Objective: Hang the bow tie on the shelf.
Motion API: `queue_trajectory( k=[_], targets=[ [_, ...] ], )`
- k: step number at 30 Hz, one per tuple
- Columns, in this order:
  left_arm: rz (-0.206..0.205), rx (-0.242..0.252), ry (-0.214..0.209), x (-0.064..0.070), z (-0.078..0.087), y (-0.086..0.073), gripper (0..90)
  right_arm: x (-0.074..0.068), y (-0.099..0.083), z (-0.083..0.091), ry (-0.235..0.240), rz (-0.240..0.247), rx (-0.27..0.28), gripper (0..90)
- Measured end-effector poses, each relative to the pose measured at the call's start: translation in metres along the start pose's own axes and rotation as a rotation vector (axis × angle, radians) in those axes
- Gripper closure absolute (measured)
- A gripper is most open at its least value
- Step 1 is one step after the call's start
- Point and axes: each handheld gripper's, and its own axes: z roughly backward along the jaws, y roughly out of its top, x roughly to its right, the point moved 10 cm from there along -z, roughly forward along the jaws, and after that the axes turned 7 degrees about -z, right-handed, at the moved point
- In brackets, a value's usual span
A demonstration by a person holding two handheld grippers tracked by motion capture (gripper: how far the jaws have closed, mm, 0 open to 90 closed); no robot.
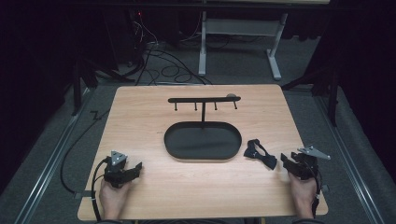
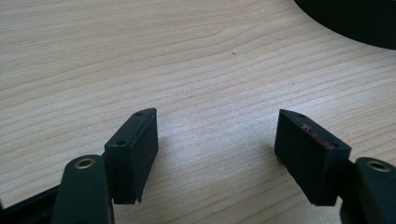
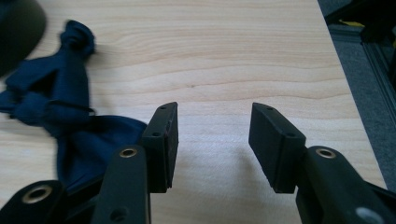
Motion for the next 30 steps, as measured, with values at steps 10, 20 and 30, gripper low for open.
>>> queue_trajectory(
  k=[10, 20, 30],
  targets=[
    [0.001, -0.002, 0.002, 0.0, 0.0, 0.0, 30.8, -0.01, -0.005, 0.018, 0.078, 0.0, 0.059, 56.6],
    [0.003, -0.004, 0.003, -0.001, 0.0, 0.0, 30.7, -0.037, 0.005, 0.024, 0.156, 0.027, 0.078, 57.5],
    [0.004, -0.002, 0.003, -0.001, 0.0, 0.0, 30.7, -0.064, 0.022, 0.01, 0.188, 0.085, 0.045, 57.4]
  ],
)
